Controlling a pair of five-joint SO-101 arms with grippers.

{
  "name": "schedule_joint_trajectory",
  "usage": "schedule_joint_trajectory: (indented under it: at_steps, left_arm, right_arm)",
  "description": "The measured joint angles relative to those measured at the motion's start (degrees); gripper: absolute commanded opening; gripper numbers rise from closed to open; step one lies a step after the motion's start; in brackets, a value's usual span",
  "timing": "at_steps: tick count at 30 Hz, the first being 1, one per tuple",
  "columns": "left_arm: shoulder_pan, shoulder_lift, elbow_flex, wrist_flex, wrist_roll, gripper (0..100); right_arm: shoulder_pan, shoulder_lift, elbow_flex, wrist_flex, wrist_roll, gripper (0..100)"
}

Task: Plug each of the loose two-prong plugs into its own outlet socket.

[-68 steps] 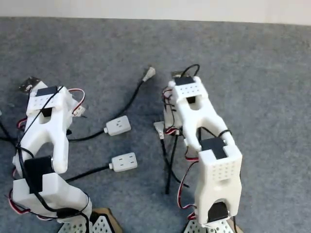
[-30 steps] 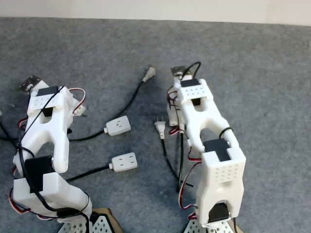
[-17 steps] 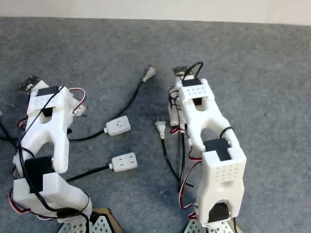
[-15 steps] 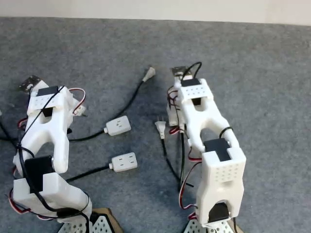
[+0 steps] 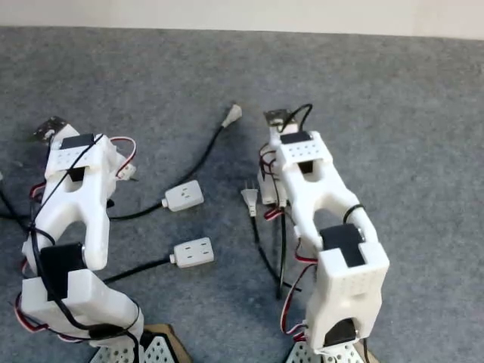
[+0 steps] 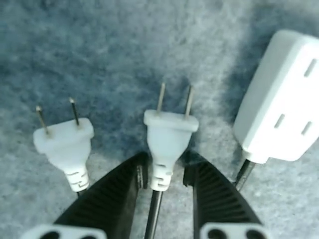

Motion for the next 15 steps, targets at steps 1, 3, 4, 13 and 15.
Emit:
schedule_joint_trajectory:
  at_steps: [1,3,4,13,15]
  left_arm:
    - [0.0,0.0,0.0,0.0,0.0,27]
    - [0.0,0.0,0.0,0.0,0.0,27]
    - [0.0,0.0,0.0,0.0,0.0,27]
    - [0.0,0.0,0.0,0.0,0.0,27]
    - [0.0,0.0,0.0,0.0,0.0,27]
  right_arm:
    - [0.0,-0.4,0.6,-0.6,0.0,12.5]
    - [0.0,-0.9,1.2,-1.3,0.0,12.5]
    - [0.0,-0.9,1.5,-1.7,0.0,12.4]
    - [0.5,-1.1,1.8,-2.9,0.0,0.8]
    - [0.5,-1.0,1.7,-2.9,0.0,0.4]
